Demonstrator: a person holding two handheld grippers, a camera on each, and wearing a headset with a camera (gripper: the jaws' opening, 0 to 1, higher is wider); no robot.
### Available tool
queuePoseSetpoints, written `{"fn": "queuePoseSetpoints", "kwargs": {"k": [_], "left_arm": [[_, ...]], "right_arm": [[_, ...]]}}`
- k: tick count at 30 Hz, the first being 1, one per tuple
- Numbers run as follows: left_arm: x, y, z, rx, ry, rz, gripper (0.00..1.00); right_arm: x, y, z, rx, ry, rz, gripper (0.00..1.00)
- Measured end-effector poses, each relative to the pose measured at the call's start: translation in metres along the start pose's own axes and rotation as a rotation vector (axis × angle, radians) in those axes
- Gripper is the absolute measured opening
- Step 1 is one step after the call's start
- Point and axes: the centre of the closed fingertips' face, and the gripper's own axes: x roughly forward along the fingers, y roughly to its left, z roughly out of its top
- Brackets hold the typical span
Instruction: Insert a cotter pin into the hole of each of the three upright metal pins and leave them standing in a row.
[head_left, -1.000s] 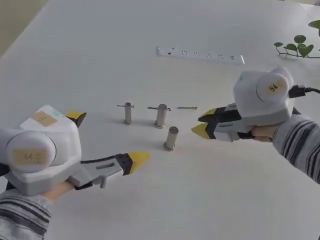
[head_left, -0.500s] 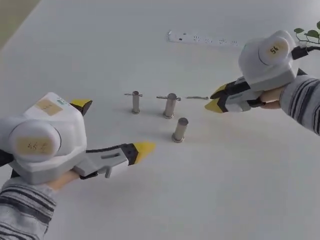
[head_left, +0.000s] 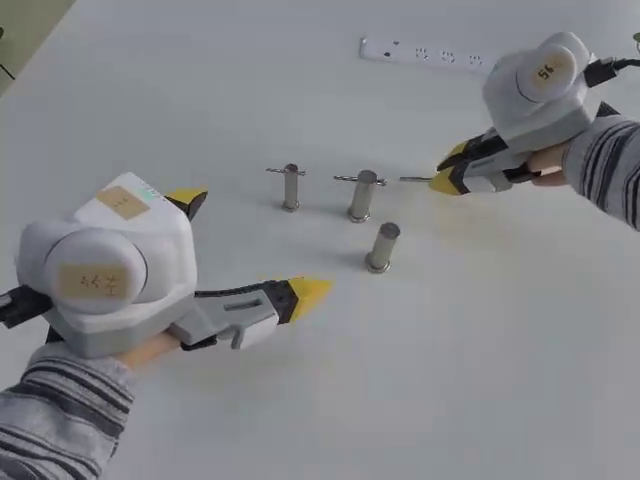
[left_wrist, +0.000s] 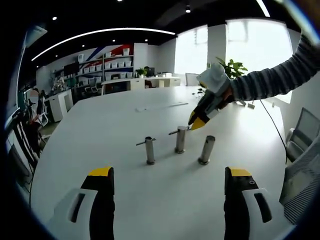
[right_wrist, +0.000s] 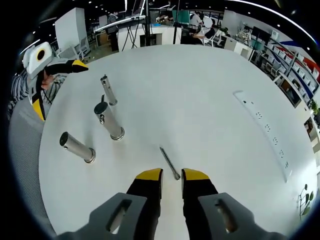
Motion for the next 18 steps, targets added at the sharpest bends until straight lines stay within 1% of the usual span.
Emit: {"fn": "queuePoseSetpoints", "kwargs": {"k": [6,8,9,11,12,13,14,16,18], "left_arm": [[0.0009,-0.0005,-0.0005,0.002,0.005,-0.008,0.89],[0.0007,-0.0006,-0.0006,0.0,0.007,-0.012,0.88],[0.0007,-0.0005,-0.0007,-0.001,0.007,-0.014,0.87],[0.0006,0.0,-0.0014,-0.002,0.01,-0.014,0.87],[0.0006,-0.0001,-0.0017,-0.001,0.011,-0.016,0.86],[0.0006,-0.0002,-0.0018,-0.002,0.012,-0.017,0.85],[0.0006,-0.0007,-0.0018,-0.001,0.012,-0.02,0.85],[0.0005,-0.0018,-0.0023,0.001,0.016,-0.026,0.84],[0.0005,-0.0024,-0.003,0.006,0.02,-0.029,0.83]], "right_arm": [[0.007,-0.0028,-0.0056,-0.016,0.031,0.019,0.09],[0.0066,-0.0034,-0.0039,-0.016,0.027,0.029,0.07],[0.0063,-0.0029,-0.0049,-0.026,0.037,0.037,0.07],[0.0065,-0.0014,-0.0044,-0.037,0.04,0.05,0.05],[0.0063,0.0017,-0.005,-0.041,0.045,0.069,0.03],[0.0064,0.0009,-0.0044,-0.039,0.043,0.064,0.03],[0.006,0.0009,-0.005,-0.062,0.053,0.066,0.02],[0.0058,0.0023,-0.0052,-0.085,0.069,0.069,0.0],[0.0059,0.0048,-0.0051,-0.128,0.078,0.071,0.0]]}}
